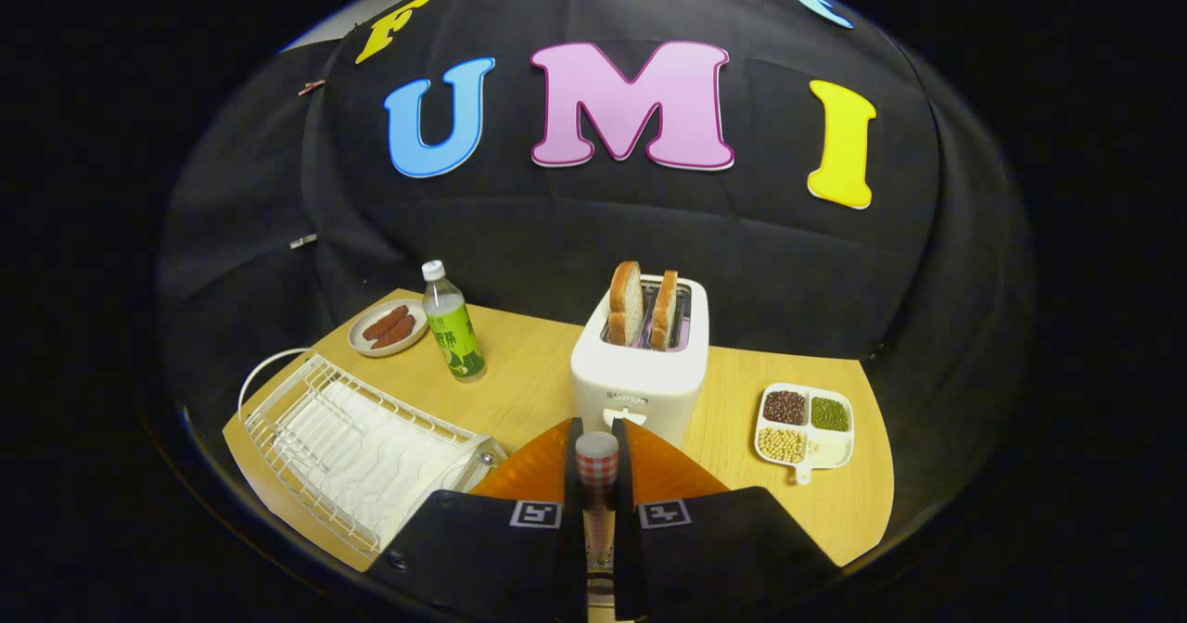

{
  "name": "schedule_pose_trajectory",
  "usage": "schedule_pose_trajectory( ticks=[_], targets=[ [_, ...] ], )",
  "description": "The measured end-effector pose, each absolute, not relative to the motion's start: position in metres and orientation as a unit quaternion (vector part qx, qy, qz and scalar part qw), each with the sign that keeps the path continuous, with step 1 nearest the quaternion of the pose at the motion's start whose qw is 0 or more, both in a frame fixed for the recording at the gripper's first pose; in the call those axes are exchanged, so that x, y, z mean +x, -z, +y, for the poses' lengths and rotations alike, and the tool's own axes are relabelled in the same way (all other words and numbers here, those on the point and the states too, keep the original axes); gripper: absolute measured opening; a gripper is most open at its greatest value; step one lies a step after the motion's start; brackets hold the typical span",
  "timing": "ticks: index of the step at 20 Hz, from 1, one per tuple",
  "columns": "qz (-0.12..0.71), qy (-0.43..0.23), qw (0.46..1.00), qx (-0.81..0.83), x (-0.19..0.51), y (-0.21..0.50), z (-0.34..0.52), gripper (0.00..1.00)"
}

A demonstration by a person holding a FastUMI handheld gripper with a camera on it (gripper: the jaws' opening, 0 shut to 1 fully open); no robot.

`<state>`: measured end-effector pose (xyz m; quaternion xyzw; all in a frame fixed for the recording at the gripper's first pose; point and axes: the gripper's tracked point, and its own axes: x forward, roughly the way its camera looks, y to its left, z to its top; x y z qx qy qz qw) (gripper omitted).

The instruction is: Take the plate from the dish rack, then take the spoon from the basket and place it into the plate.

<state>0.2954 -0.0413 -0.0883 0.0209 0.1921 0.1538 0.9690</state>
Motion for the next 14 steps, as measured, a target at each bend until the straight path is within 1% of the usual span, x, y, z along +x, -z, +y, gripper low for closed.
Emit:
schedule_pose_trajectory(
  ticks=[3, 7, 9, 14],
  targets=[
    [0.187, -0.159, 0.969, 0.04, 0.272, 0.055, -0.047, 0.15],
    [0.207, -0.17, 0.963, 0.04, 0.223, 0.055, -0.049, 0.15],
    [0.228, -0.184, 0.955, 0.048, 0.194, 0.073, -0.04, 0.15],
    [0.298, -0.203, 0.931, 0.06, 0.135, 0.147, -0.024, 0.15]
  ],
)
